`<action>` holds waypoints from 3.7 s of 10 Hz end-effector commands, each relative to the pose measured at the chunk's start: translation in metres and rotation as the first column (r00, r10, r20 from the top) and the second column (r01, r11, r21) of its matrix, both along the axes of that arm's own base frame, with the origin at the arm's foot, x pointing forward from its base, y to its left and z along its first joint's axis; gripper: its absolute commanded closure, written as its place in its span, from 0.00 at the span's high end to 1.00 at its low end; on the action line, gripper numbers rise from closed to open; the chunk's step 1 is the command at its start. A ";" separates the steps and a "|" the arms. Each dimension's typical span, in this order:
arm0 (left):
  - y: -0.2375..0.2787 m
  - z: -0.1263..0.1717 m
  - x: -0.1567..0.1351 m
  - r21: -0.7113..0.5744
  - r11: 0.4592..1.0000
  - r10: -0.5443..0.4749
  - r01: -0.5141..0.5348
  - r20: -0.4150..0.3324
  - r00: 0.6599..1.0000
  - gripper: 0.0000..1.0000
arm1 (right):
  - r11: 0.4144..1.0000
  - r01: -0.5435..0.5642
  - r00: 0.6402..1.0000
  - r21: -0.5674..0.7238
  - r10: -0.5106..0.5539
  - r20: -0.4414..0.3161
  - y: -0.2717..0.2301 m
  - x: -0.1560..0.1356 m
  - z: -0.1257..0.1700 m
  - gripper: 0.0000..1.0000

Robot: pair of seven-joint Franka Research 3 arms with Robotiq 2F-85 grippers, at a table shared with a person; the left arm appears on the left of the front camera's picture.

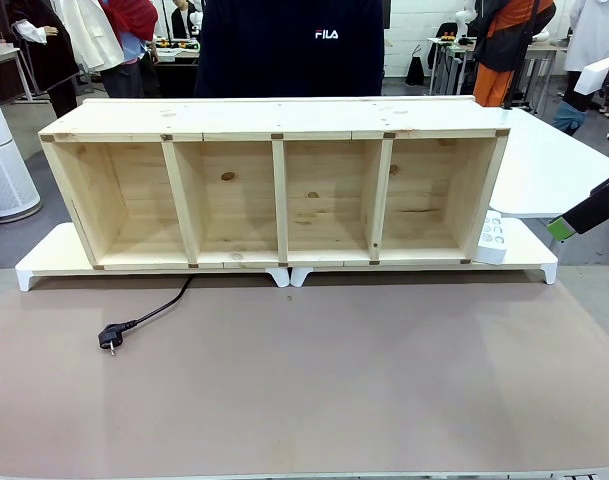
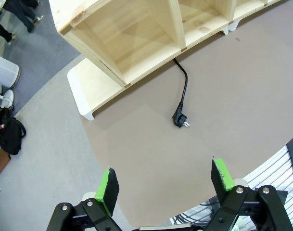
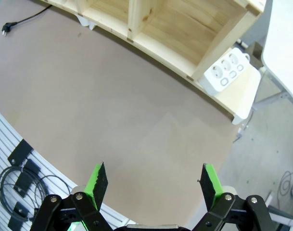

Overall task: Perform cable management.
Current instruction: When the cord part of the Power Cable appears at the lower middle area of the table and stops, grasp the cord part of the Power Cable.

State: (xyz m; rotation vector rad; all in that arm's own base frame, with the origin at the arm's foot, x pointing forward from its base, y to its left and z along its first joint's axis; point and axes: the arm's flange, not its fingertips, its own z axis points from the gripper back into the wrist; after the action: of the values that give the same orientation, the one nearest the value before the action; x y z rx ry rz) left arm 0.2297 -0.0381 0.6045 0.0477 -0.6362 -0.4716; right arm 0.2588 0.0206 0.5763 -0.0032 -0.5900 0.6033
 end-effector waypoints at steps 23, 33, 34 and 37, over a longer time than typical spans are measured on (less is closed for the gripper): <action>-0.002 0.001 0.001 -0.006 1.000 -0.005 0.005 0.010 1.000 1.00 | 0.984 -0.179 0.983 -0.010 0.178 -0.034 0.419 0.072 -0.003 1.00; -0.002 0.001 0.001 -0.006 1.000 -0.005 0.005 0.010 1.000 1.00 | 0.975 -0.212 0.971 -0.071 0.202 -0.129 0.502 0.099 -0.072 1.00; -0.002 0.001 0.001 -0.006 1.000 -0.005 0.005 0.010 1.000 1.00 | 0.971 -0.229 0.966 -0.071 0.218 -0.143 0.497 0.094 -0.078 1.00; -0.002 0.001 0.001 -0.006 1.000 -0.005 0.005 0.010 1.000 1.00 | 0.971 -0.229 0.966 -0.071 0.218 -0.143 0.497 0.094 -0.078 1.00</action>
State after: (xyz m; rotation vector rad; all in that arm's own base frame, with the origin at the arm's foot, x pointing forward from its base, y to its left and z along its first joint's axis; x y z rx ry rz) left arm 0.2294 -0.0392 0.6047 0.0492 -0.6369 -0.4742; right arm 0.3552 0.5195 0.5001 0.0223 -0.4404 0.8396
